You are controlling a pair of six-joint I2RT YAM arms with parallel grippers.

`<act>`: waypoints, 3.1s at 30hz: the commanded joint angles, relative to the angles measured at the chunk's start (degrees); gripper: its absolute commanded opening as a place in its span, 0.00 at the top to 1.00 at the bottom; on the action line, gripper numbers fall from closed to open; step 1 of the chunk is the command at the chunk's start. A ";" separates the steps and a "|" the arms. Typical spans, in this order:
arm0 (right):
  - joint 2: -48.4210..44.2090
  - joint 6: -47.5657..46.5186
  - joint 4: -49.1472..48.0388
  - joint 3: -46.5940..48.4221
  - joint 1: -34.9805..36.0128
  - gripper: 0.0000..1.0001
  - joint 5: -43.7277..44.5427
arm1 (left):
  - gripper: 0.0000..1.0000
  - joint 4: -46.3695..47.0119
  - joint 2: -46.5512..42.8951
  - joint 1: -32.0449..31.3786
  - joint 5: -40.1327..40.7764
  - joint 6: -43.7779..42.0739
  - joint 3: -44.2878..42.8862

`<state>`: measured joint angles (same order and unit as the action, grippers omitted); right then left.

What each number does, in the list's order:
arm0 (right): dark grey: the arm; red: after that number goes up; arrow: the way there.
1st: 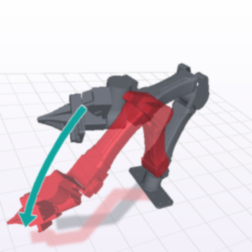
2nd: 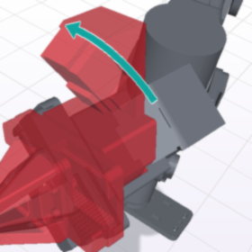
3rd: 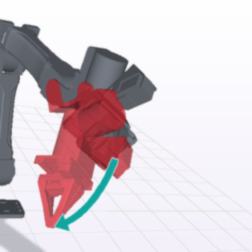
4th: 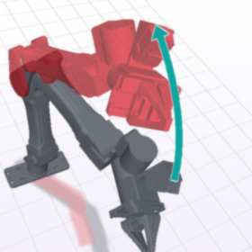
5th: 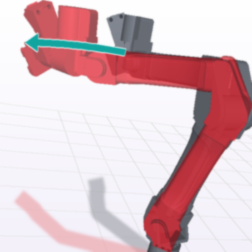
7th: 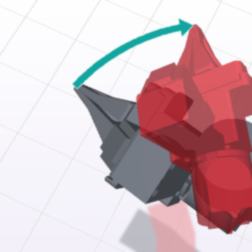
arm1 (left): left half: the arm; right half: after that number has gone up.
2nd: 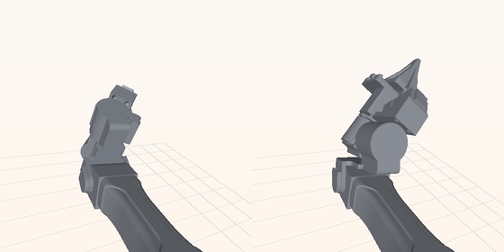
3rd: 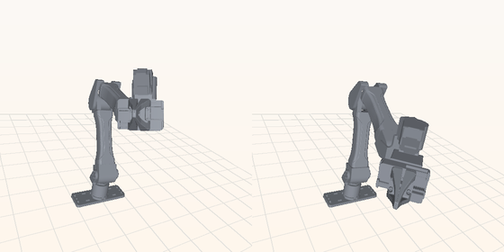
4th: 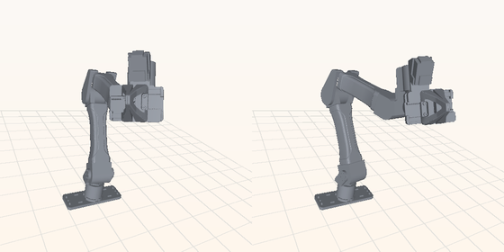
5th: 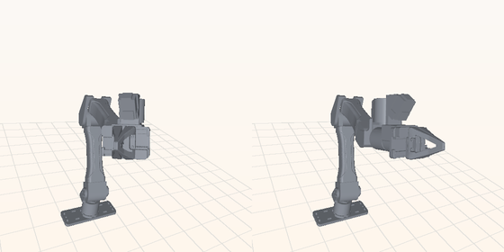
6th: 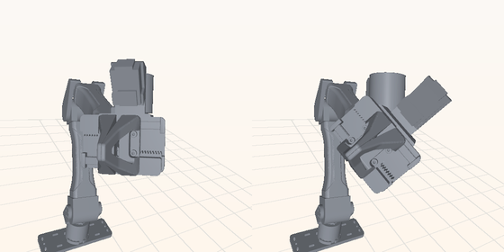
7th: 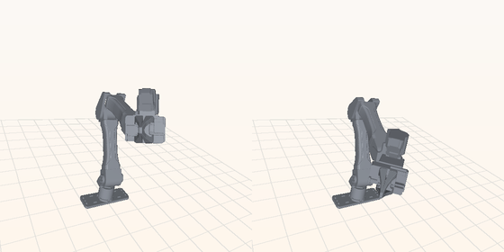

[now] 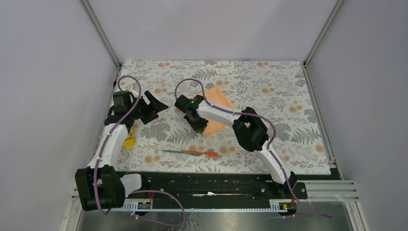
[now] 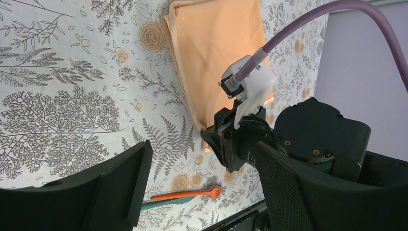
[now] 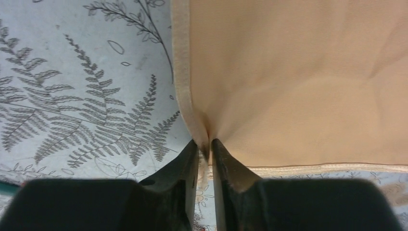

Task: Fold the napkin into a case and place the utensils inside
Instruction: Pick up the lower triangle-folded napkin from the center of the board.

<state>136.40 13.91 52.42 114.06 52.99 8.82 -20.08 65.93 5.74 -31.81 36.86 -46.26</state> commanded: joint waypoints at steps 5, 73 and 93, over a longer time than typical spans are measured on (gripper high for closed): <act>6.64 -1.82 -5.66 -5.82 -0.04 1.00 4.05 | 0.16 1.26 -1.61 0.69 -0.96 -1.44 0.75; -26.35 6.81 -37.15 -39.90 -15.17 1.00 -43.71 | 0.81 43.66 36.69 -10.29 6.79 24.60 1.79; -26.08 21.13 -59.55 -52.19 -17.59 1.00 -58.15 | 1.00 11.69 28.24 -16.28 25.67 14.28 -12.22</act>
<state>112.64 32.01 -3.16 64.69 37.95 -44.31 -3.64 93.08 -7.55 -16.14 53.01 -52.21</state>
